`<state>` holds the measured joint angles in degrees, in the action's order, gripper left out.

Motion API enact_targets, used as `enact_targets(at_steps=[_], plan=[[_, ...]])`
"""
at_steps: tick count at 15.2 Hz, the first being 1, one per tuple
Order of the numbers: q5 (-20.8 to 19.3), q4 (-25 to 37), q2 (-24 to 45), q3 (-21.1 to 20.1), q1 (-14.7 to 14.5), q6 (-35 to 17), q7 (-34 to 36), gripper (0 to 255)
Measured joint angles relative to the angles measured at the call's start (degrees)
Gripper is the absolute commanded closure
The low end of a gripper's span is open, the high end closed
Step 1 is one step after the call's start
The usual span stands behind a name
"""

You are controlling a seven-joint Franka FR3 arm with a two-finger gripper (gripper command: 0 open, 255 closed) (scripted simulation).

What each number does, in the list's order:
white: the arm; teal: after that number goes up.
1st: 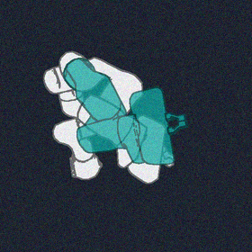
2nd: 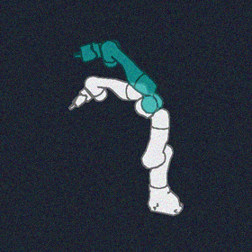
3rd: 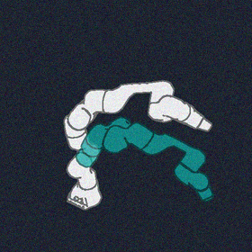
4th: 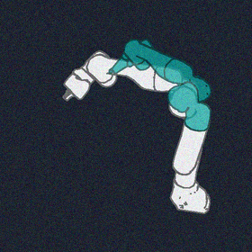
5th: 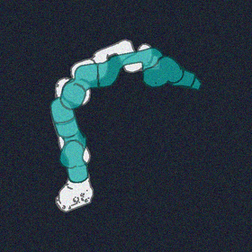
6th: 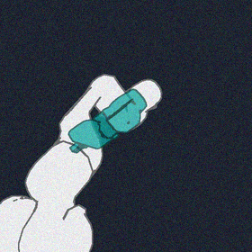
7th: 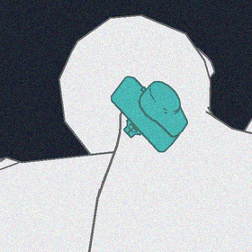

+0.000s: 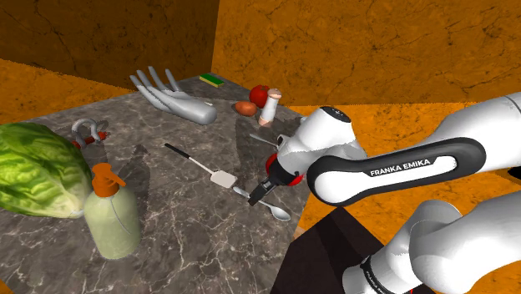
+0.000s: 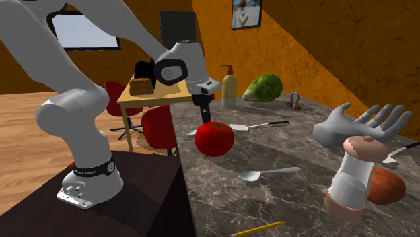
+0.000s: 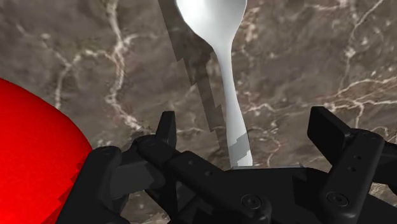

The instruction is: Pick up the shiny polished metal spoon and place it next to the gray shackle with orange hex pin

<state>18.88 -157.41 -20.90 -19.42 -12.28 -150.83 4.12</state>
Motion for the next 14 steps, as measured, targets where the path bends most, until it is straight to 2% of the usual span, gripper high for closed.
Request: enact_targets(at_steps=[3, 8, 9, 14], plan=[[-0.02, -0.07, 2.16, -0.43, 0.1, -2.27, 0.08, 0], [-0.02, -0.1, 2.6, -0.46, 0.14, -2.77, 0.02, 0], [-0.02, -0.1, 2.6, -0.46, 0.14, -2.77, 0.02, 255], [-0.02, -0.1, 2.6, -0.46, 0.14, -2.77, 0.02, 255]])
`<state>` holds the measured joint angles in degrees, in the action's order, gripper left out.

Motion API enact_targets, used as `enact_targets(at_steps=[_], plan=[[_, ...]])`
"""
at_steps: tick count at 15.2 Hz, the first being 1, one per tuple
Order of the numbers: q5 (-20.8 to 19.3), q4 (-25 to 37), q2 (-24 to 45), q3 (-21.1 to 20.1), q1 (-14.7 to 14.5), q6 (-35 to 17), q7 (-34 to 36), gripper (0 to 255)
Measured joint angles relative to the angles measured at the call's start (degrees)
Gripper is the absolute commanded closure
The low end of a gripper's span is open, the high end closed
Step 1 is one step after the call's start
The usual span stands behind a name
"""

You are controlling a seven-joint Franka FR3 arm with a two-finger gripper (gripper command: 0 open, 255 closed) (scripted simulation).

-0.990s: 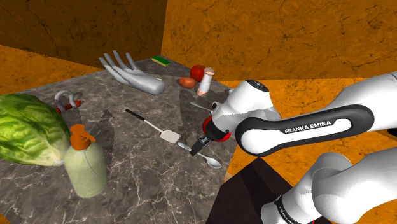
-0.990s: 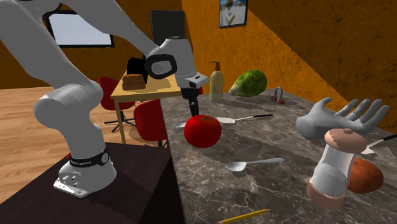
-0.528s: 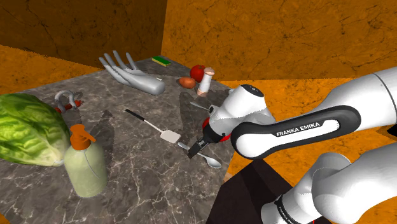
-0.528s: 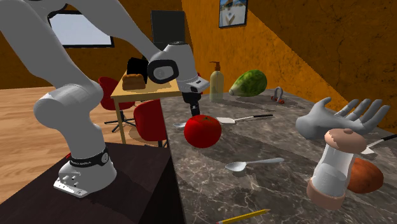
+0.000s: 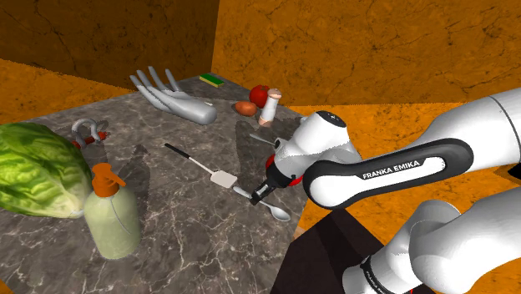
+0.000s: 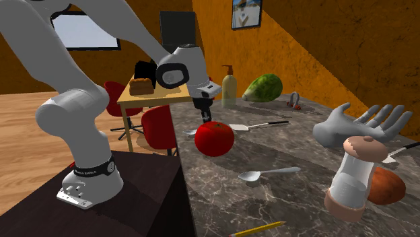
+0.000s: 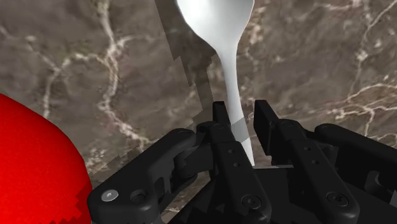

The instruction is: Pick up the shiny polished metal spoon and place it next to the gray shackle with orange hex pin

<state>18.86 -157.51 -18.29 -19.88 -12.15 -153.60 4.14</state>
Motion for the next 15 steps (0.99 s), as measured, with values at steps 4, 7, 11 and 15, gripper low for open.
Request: enact_targets(at_steps=[4, 7, 11, 15], plan=[[0.0, 0.0, 0.0, 0.0, 0.0, 0.0, 0.0, 255], [-0.07, 0.26, -1.08, 0.15, 0.0, 1.31, 0.09, 255], [-0.4, 1.3, -3.77, 0.43, 0.01, 4.97, 0.56, 255], [-0.83, 2.61, -6.39, 1.03, 0.17, 8.93, 0.73, 255]])
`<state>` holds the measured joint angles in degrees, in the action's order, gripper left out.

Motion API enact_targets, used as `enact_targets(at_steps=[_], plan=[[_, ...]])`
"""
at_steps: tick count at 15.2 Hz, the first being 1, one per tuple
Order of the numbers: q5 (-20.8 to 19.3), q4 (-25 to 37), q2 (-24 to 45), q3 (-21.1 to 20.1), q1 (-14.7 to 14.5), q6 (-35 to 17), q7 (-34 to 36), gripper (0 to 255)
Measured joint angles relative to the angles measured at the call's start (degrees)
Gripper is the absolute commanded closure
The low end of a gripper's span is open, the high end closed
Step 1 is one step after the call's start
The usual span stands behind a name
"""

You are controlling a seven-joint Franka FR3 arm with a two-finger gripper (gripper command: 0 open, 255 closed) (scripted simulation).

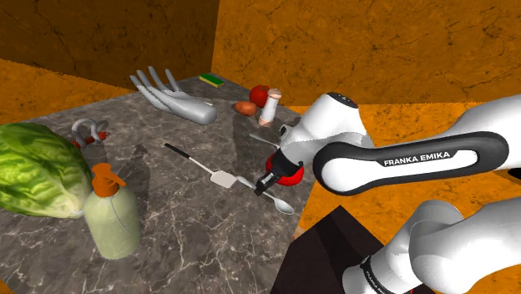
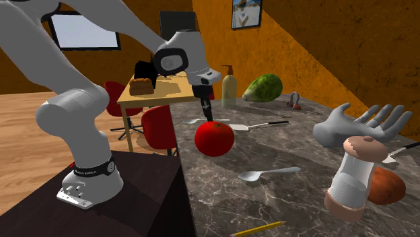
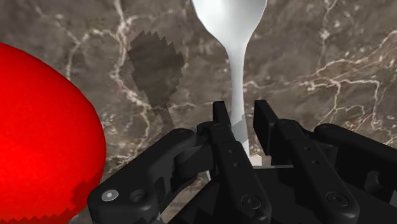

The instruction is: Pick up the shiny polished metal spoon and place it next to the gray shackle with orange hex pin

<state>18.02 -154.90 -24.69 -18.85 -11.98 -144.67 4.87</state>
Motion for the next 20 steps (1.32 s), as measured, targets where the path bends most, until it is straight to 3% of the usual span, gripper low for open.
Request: enact_targets(at_steps=[20], plan=[[-2.57, 10.38, -7.87, 2.33, 0.95, 18.15, 1.75, 255]])
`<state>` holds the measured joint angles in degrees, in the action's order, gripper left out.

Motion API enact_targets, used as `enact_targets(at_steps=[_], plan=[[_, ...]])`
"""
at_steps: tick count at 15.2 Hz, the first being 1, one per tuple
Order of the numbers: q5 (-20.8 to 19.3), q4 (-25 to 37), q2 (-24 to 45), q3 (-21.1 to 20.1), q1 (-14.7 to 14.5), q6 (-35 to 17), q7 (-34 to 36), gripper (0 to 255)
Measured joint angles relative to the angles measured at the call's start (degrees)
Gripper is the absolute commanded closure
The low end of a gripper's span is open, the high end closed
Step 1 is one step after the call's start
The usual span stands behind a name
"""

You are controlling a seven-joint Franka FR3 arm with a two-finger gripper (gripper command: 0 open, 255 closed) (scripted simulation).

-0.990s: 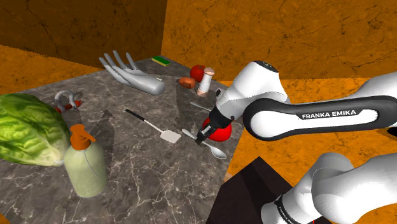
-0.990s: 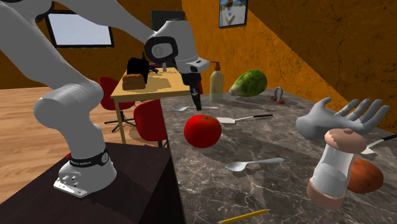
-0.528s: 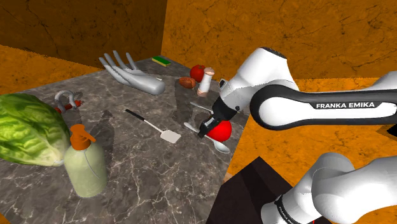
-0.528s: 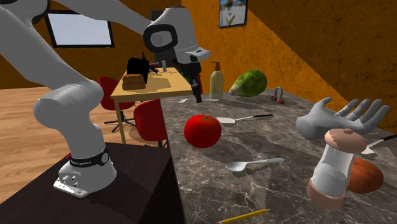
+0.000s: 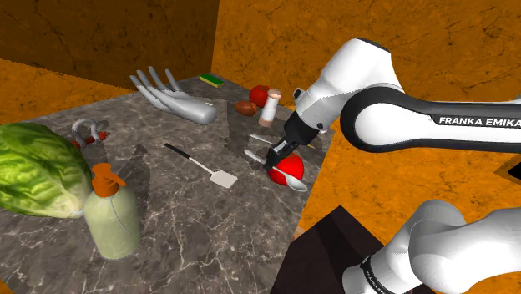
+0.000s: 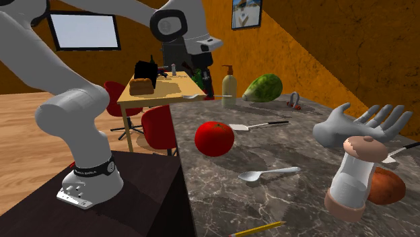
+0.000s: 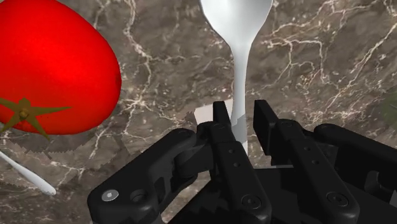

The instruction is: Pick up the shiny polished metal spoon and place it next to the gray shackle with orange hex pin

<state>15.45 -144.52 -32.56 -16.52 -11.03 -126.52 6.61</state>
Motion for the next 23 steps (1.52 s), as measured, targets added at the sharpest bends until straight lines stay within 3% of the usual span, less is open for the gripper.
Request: enact_targets(at_steps=[4, 11, 17, 23], plan=[[-0.52, 2.83, 0.47, -0.08, 0.27, 2.26, 0.66, 255], [-4.49, 15.85, 14.97, -5.53, 2.1, 0.2, 7.01, 255], [-12.13, 29.9, 29.58, -9.97, 2.62, 0.07, 14.92, 255], [-21.64, 48.07, 45.23, -11.31, -0.56, 4.29, 22.23, 255]])
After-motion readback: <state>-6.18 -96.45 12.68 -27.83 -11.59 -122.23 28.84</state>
